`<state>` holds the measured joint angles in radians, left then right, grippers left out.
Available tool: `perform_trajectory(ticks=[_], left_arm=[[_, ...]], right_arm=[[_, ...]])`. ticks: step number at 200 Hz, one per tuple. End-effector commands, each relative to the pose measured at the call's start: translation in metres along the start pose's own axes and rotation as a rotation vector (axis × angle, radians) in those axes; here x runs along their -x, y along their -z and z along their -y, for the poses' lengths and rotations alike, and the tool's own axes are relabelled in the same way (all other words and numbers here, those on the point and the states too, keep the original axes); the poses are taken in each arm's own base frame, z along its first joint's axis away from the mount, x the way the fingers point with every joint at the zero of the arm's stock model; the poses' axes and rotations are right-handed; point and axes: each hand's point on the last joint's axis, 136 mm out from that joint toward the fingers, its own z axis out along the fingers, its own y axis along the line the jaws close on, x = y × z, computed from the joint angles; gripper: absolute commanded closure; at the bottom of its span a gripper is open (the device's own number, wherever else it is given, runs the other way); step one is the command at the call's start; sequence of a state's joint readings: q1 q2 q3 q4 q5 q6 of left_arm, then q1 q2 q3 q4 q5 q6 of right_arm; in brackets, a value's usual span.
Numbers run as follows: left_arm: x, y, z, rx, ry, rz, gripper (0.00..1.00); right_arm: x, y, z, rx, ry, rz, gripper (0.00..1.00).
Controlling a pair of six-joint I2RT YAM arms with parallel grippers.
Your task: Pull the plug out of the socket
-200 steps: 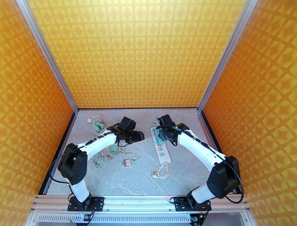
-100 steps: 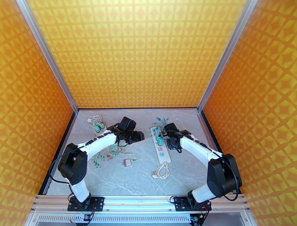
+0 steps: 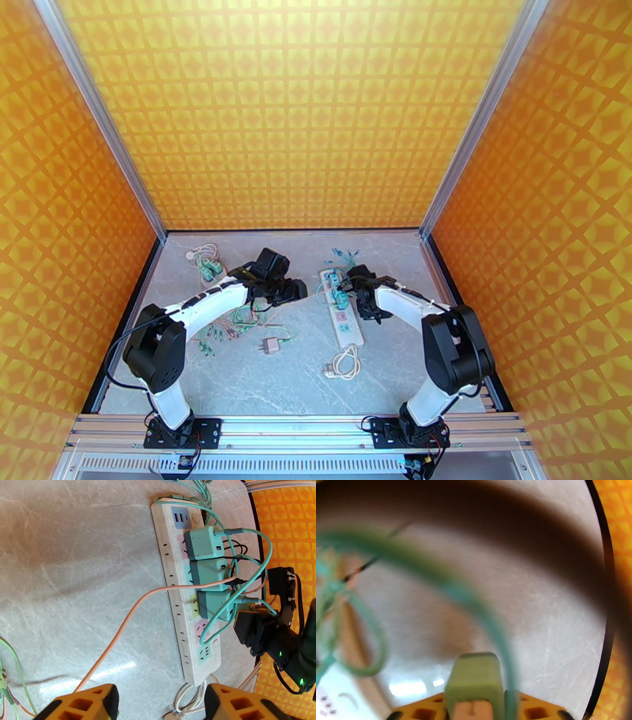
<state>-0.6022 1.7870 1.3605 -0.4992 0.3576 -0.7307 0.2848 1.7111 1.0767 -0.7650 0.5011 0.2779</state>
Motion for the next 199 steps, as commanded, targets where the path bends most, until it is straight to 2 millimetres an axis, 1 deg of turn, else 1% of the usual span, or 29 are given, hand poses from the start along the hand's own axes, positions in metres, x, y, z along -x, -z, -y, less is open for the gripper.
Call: perform_trajectory(ticks=[1,8,17,35,73,82,89,103,127,138,158,169,181,183,185,199], left_arm=[[-0.005,0.004,-0.008,0.026,-0.016,-0.004,0.37],[-0.005,0.004,-0.008,0.027,-0.018,-0.004,0.37],[-0.005,0.004,-0.008,0.027,-0.019,-0.005,0.37],[-0.005,0.004,-0.007,0.026,-0.025,-0.004,0.37],[-0.001,0.009,0.000,0.023,-0.059,-0.002,0.37],[0.001,0.011,0.002,0.022,-0.068,-0.001,0.37],[0.002,0.012,0.004,0.019,-0.074,0.002,0.37],[0.006,0.013,0.007,0.015,-0.080,0.009,0.36],[0.008,0.012,0.019,-0.013,-0.121,0.013,0.38],[0.007,0.010,0.028,-0.038,-0.143,0.004,0.38],[0.004,0.006,0.045,-0.081,-0.177,-0.007,0.38],[0.003,0.002,0.054,-0.115,-0.183,-0.015,0.41],[0.002,-0.006,0.057,-0.143,-0.165,-0.030,0.42],[-0.007,-0.010,0.063,-0.152,-0.176,-0.048,0.42],[-0.009,-0.012,0.065,-0.157,-0.178,-0.055,0.42],[-0.016,-0.024,0.069,-0.167,-0.170,-0.083,0.42]], right_arm=[[0.009,0.004,0.020,-0.093,-0.031,0.017,0.44],[0.009,0.005,0.020,-0.085,-0.033,0.015,0.43],[0.010,0.007,0.014,-0.043,-0.035,0.016,0.39],[0.012,0.017,0.007,0.033,-0.062,0.027,0.36],[0.019,0.052,0.001,0.174,-0.084,0.060,0.24],[0.020,0.061,0.000,0.208,-0.087,0.068,0.22],[0.020,0.066,-0.002,0.234,-0.091,0.071,0.19],[0.020,0.077,-0.004,0.284,-0.106,0.082,0.18],[0.023,0.095,-0.017,0.410,-0.131,0.134,0.22],[0.025,0.102,-0.022,0.463,-0.143,0.165,0.24],[0.027,0.110,-0.033,0.554,-0.168,0.198,0.31],[0.027,0.114,-0.040,0.608,-0.180,0.206,0.34],[0.027,0.117,-0.047,0.657,-0.201,0.212,0.37],[0.028,0.118,-0.048,0.664,-0.205,0.216,0.37],[0.027,0.117,-0.049,0.669,-0.206,0.216,0.38],[0.026,0.116,-0.053,0.698,-0.228,0.222,0.40]])
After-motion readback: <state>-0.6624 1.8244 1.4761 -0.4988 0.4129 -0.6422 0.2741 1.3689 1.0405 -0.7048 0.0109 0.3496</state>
